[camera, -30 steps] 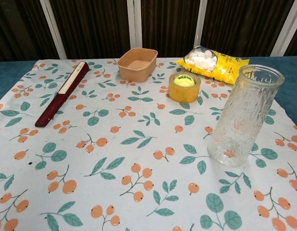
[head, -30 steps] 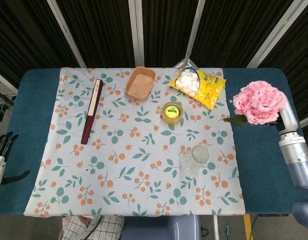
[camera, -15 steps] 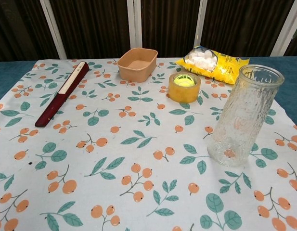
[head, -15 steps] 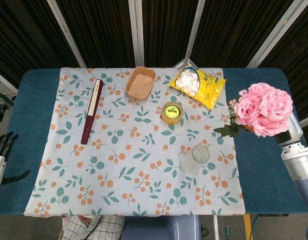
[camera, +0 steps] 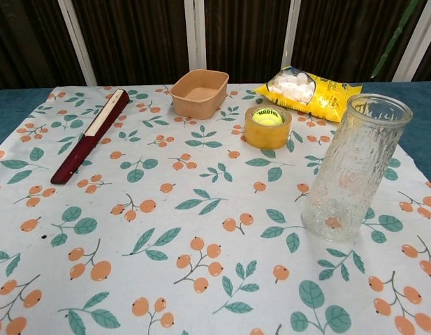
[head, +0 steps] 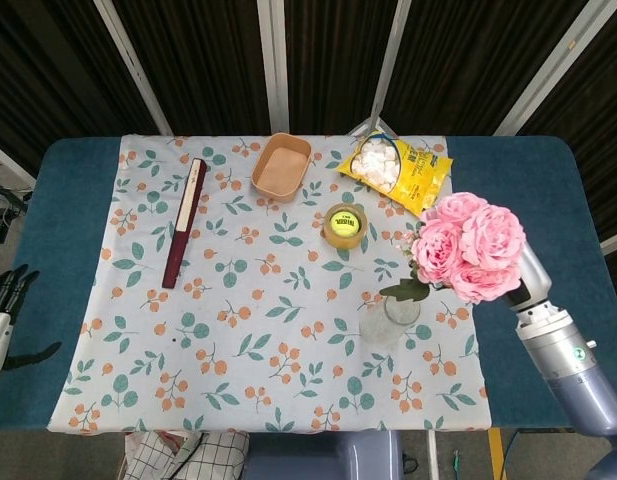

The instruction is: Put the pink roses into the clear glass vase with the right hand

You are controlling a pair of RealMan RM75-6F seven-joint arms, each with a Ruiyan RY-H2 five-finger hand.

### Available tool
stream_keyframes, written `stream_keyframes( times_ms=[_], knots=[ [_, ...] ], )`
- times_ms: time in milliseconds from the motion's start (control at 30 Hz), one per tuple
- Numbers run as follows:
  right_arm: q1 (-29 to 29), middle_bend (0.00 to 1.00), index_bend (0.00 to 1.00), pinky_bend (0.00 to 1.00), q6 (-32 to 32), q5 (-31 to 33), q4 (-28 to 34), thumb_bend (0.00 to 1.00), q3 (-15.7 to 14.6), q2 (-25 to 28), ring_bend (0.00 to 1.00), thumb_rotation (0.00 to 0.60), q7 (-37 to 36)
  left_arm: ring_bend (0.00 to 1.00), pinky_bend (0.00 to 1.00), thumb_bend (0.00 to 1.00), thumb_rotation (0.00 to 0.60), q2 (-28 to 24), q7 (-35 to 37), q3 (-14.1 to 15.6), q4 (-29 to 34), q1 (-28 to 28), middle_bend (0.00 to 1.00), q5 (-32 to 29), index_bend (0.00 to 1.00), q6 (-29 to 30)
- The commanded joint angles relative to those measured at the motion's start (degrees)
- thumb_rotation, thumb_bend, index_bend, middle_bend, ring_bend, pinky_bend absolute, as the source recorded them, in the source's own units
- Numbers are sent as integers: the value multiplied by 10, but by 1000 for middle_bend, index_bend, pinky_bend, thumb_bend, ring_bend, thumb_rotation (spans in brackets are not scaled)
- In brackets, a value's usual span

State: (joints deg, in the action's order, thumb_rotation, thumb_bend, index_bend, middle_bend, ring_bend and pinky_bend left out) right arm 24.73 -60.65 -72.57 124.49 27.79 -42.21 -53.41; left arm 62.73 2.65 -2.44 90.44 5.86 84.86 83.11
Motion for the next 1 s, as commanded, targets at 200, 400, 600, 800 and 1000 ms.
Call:
stream_keyframes(
  times_ms=[200,400,600,800,1000],
  knots=[
    [31,613,661,490,9,42,-13,383,-16,-51,572,600,55,0,0,0,600,-2,7,1,-1,0,0,-1,0,-2],
    [39,613,661,492,6,45,-23,383,-33,-85,572,600,89,0,0,0,600,-3,8,1,-1,1,0,1,0,-3],
    [44,613,661,491,6,38,-47,383,-54,-123,573,600,111,0,0,0,600,-3,8,2,-1,1,0,1,0,-2],
    [43,613,661,491,1,31,-73,384,-75,-158,572,600,130,0,0,0,600,-3,7,2,-1,1,0,0,0,-3],
    [43,613,661,491,-7,25,-100,383,-93,-206,573,600,138,0,0,0,600,-3,6,2,1,1,0,1,0,-3]
  ],
)
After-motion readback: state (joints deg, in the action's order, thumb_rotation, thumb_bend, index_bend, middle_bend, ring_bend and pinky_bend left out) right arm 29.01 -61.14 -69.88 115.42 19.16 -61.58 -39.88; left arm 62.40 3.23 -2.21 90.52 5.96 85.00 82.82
